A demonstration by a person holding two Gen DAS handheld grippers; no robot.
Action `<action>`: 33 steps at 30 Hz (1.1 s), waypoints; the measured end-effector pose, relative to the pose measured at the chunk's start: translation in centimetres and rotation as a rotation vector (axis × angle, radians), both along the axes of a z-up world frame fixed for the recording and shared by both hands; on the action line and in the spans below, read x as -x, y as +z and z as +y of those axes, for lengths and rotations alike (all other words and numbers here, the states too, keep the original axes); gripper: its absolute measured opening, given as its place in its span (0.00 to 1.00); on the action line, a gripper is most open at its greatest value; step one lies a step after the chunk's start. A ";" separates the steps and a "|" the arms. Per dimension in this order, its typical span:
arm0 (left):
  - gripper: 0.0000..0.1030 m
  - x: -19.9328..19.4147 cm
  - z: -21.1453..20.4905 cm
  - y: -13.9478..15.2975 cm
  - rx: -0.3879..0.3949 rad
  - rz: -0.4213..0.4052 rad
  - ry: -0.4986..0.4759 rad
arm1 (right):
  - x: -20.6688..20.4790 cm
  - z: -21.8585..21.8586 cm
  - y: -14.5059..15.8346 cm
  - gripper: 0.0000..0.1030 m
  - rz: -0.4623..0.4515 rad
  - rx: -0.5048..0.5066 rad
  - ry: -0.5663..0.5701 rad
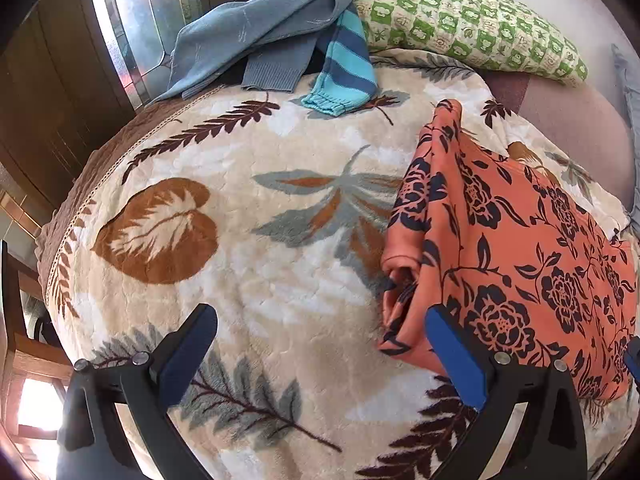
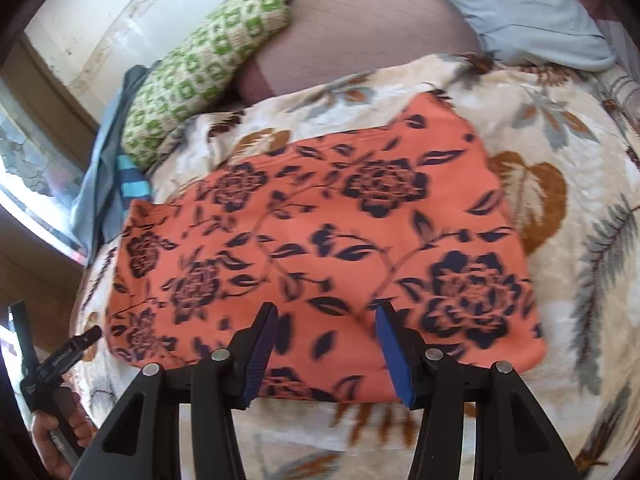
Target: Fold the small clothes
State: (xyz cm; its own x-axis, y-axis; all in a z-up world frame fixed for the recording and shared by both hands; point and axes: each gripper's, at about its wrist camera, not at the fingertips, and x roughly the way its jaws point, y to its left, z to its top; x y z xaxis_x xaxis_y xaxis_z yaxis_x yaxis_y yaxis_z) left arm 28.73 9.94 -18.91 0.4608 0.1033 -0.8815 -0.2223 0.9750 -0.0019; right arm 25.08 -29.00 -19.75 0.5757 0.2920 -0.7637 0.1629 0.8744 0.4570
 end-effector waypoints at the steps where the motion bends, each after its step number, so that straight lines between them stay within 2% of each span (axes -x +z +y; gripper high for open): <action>1: 1.00 0.4 0.4 -0.1 0.009 0.014 0.010 | -0.1 1.3 0.0 0.53 -0.017 -0.050 0.004; 4: 1.00 1.3 0.9 -0.5 0.082 0.041 0.021 | 0.0 4.5 -0.8 0.53 -0.059 -0.108 -0.043; 6: 1.00 1.6 0.4 -0.6 0.130 0.043 0.002 | 0.0 5.7 -2.0 0.53 -0.052 -0.144 -0.059; 7: 1.00 1.6 0.0 -0.7 0.137 0.041 -0.005 | -0.2 6.0 -2.6 0.53 -0.046 -0.131 -0.057; 10: 1.00 0.7 -1.1 -1.4 0.116 0.033 -0.008 | -1.8 6.8 -4.4 0.53 0.052 0.033 -0.015; 12: 1.00 -0.2 -1.5 -2.3 0.136 0.035 0.000 | -2.2 6.7 -5.0 0.53 0.073 0.061 0.030; 16: 1.00 -1.7 -2.1 -3.0 0.228 0.009 0.002 | -1.8 7.9 -4.9 0.53 0.062 0.162 0.086; 18: 1.00 -2.5 -2.8 -2.8 0.235 -0.025 -0.017 | -1.7 8.0 -4.9 0.53 0.067 0.176 0.101; 20: 0.98 -3.5 -3.2 -3.4 0.233 -0.019 -0.039 | -1.6 7.7 -4.8 0.53 0.072 0.160 0.109; 22: 0.76 -4.2 -3.2 -4.4 0.225 0.008 -0.030 | -1.5 7.1 -4.8 0.53 0.075 0.119 0.102; 23: 0.69 -4.3 -3.0 -4.6 0.246 0.006 -0.035 | -1.4 6.8 -4.8 0.53 0.079 0.092 0.095; 26: 0.40 -4.0 -3.1 -4.3 0.310 -0.033 -0.075 | -1.3 5.9 -4.7 0.53 0.077 0.033 0.076; 28: 0.34 -4.1 -3.4 -3.9 0.305 -0.040 -0.078 | -1.3 5.3 -4.5 0.51 0.065 0.010 0.058; 29: 0.28 -4.0 -3.5 -3.7 0.312 -0.046 -0.082 | -1.2 4.9 -4.3 0.51 0.051 -0.003 0.043; 33: 0.22 -3.7 -4.4 -1.6 0.300 -0.093 -0.126 | -0.4 2.2 -3.7 0.49 -0.005 -0.085 -0.062</action>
